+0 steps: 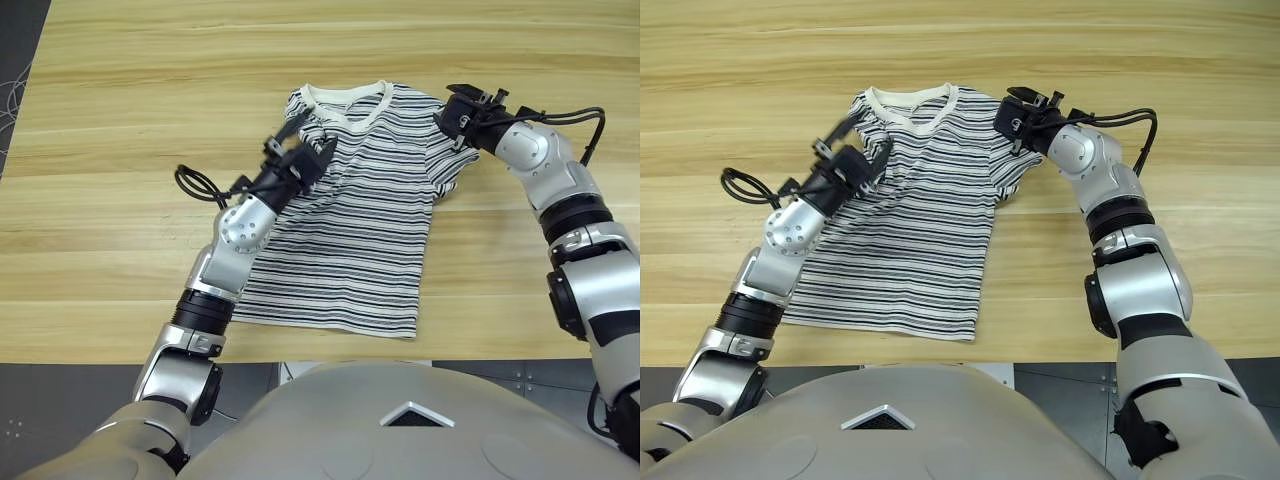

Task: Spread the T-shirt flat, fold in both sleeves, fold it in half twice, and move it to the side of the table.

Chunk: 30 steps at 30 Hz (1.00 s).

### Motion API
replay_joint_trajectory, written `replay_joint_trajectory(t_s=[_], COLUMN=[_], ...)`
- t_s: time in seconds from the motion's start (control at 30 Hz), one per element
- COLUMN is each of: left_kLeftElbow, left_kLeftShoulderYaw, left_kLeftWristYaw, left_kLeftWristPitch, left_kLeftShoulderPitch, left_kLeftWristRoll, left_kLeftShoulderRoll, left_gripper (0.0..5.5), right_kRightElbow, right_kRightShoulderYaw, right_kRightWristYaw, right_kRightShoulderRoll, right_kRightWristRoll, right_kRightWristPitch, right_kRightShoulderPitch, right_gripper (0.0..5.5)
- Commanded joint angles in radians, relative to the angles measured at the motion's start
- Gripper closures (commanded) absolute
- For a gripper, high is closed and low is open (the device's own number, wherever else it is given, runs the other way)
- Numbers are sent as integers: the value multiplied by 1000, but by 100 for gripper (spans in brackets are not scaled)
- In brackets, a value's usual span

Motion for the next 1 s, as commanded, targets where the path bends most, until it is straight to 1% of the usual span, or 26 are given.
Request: replay_joint_trajectory(t_s=[0.03,0.1,0.27,0.33,0.6,0.77,1.0], left_kLeftElbow=[47,86,319,429,658,707,582], left_kLeftShoulderYaw=[81,102,164,177,173,162,151], left_kLeftWristYaw=[67,88,135,132,132,79,45], left_kLeftWristPitch=[13,21,239,279,318,377,385], left_kLeftShoulderPitch=[-73,-100,-228,-281,-380,-385,-347], left_kLeftWristRoll=[4,17,15,0,-12,-35,-57], left_kLeftShoulderRoll=[-9,-10,-22,-33,-78,-116,-154], left_gripper=[295,295,295,295,295,295,295], right_kRightElbow=[0,0,4,4,-1,-2,-4], right_kRightShoulderYaw=[3,4,3,2,0,0,-1], right_kRightWristYaw=[3,4,2,2,5,5,5], right_kRightShoulderRoll=[1,1,-2,-3,-12,-13,-11], right_kRightWristRoll=[-5,-4,-4,-4,-2,-2,0], right_kRightWristPitch=[-1,-1,-2,-3,-7,-8,-8], right_kRightShoulderPitch=[-14,-14,-16,-16,-14,-12,-10], right_gripper=[322,322,322,322,322,322,322])
